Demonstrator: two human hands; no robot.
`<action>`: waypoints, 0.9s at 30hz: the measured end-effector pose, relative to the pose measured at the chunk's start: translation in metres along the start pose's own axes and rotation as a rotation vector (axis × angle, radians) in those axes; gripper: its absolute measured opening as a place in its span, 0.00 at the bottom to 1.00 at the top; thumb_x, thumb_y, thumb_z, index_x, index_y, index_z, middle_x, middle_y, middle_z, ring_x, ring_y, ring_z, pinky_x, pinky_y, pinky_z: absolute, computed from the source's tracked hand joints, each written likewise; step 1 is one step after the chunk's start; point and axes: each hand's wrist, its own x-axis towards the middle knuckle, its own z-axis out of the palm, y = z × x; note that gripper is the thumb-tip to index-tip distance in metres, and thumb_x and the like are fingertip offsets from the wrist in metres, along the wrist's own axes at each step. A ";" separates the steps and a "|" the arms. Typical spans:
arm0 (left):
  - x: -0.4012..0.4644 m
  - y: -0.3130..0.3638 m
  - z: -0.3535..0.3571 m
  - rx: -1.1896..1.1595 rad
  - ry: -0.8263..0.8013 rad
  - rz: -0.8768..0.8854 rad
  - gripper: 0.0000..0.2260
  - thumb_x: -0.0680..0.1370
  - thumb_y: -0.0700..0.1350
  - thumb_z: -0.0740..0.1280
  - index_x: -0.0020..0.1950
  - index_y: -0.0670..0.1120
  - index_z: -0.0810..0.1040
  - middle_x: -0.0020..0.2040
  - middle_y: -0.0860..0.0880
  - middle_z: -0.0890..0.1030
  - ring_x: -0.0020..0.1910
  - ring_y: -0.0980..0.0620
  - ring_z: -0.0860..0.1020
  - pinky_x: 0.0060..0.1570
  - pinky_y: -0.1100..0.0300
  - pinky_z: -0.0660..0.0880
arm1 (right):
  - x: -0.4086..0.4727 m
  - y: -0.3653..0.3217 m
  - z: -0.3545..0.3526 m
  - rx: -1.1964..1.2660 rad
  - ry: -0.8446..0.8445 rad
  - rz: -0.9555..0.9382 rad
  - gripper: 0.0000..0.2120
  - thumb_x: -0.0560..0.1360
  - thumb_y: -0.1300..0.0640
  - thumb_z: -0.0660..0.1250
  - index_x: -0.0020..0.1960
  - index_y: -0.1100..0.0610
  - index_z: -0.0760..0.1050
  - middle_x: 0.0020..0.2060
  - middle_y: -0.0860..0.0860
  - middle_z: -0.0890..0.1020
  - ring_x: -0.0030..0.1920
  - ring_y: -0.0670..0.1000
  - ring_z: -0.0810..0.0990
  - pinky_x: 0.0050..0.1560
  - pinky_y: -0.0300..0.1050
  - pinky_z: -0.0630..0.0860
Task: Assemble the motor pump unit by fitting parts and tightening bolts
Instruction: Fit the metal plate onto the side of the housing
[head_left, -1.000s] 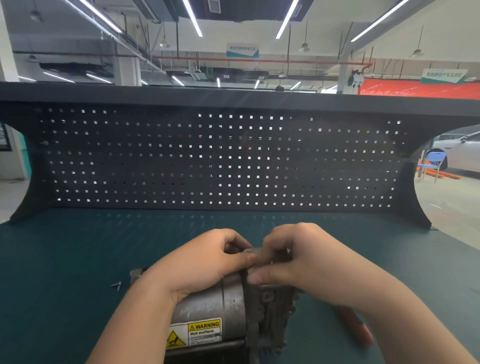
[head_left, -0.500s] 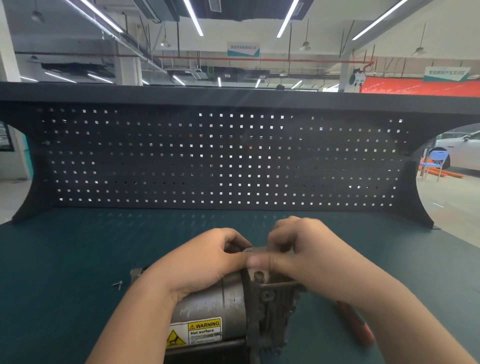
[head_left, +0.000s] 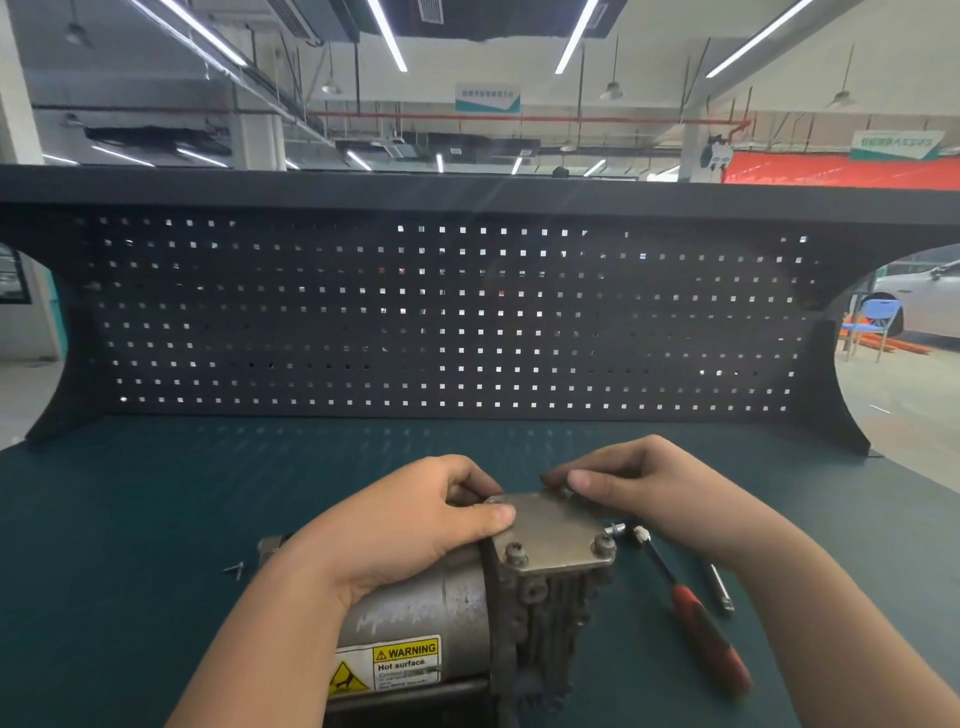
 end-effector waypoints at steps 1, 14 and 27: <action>0.000 0.000 0.000 -0.003 0.000 0.000 0.07 0.76 0.52 0.71 0.51 0.53 0.80 0.48 0.54 0.85 0.50 0.54 0.82 0.61 0.48 0.75 | 0.000 0.001 0.000 0.021 -0.015 -0.004 0.06 0.75 0.59 0.69 0.49 0.51 0.84 0.44 0.46 0.86 0.45 0.42 0.84 0.43 0.27 0.74; -0.002 0.004 0.001 0.012 0.001 -0.001 0.06 0.76 0.52 0.70 0.51 0.53 0.80 0.47 0.55 0.85 0.48 0.57 0.82 0.58 0.54 0.77 | 0.007 0.010 0.002 0.115 0.046 -0.033 0.12 0.60 0.50 0.77 0.39 0.56 0.83 0.37 0.53 0.86 0.37 0.47 0.84 0.37 0.34 0.77; -0.005 0.006 0.005 -0.002 0.006 0.198 0.12 0.79 0.37 0.66 0.55 0.54 0.79 0.54 0.61 0.83 0.58 0.65 0.78 0.59 0.67 0.71 | 0.019 0.090 -0.010 -0.946 0.008 0.772 0.12 0.79 0.56 0.60 0.60 0.58 0.73 0.60 0.56 0.77 0.54 0.55 0.77 0.48 0.42 0.73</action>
